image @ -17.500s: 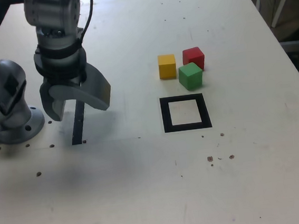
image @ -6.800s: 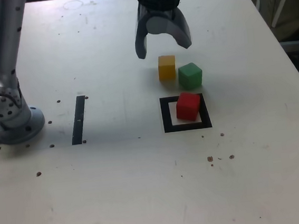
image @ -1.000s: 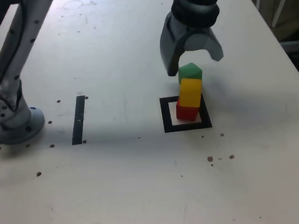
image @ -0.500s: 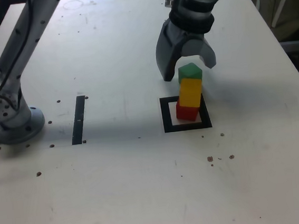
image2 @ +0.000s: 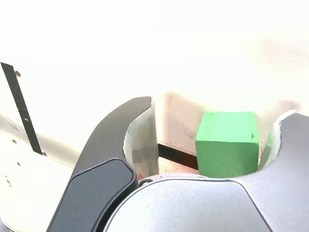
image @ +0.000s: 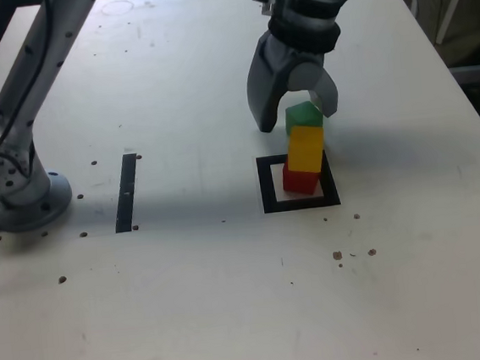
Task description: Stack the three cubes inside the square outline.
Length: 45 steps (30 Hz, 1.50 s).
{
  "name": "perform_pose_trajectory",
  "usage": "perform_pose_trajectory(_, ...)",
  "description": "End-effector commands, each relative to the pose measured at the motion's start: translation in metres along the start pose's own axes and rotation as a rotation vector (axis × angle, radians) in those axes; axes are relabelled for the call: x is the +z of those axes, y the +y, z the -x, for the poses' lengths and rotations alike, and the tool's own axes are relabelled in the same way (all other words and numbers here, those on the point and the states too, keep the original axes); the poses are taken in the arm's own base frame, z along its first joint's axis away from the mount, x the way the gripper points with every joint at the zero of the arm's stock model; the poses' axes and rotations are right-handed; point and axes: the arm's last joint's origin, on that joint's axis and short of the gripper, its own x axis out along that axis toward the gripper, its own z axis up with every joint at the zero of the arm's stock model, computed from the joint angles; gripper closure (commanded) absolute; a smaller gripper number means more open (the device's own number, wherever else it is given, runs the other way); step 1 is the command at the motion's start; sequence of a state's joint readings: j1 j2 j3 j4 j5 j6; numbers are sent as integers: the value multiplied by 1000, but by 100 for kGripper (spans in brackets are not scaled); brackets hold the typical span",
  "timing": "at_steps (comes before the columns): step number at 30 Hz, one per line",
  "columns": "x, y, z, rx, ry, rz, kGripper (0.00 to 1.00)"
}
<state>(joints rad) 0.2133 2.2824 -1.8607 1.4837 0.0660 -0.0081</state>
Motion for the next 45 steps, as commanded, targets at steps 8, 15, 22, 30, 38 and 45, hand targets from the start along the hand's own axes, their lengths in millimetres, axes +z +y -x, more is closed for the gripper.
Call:
perform_pose_trajectory(8, 3, 2, 0, 3, -13, 3, 43)
perform_pose_trajectory(15, 4, 3, 3, 8, -40, -15, 73)
perform_pose_trajectory(22, 5, 2, 3, 1, -46, -27, 76)
perform_pose_trajectory(30, 5, 2, 4, 0, -49, -32, 77)
perform_pose_trajectory(38, -7, 1, 20, 6, -84, -59, 77)
perform_pose_trajectory(45, -26, -11, 56, 48, -142, -130, 77)
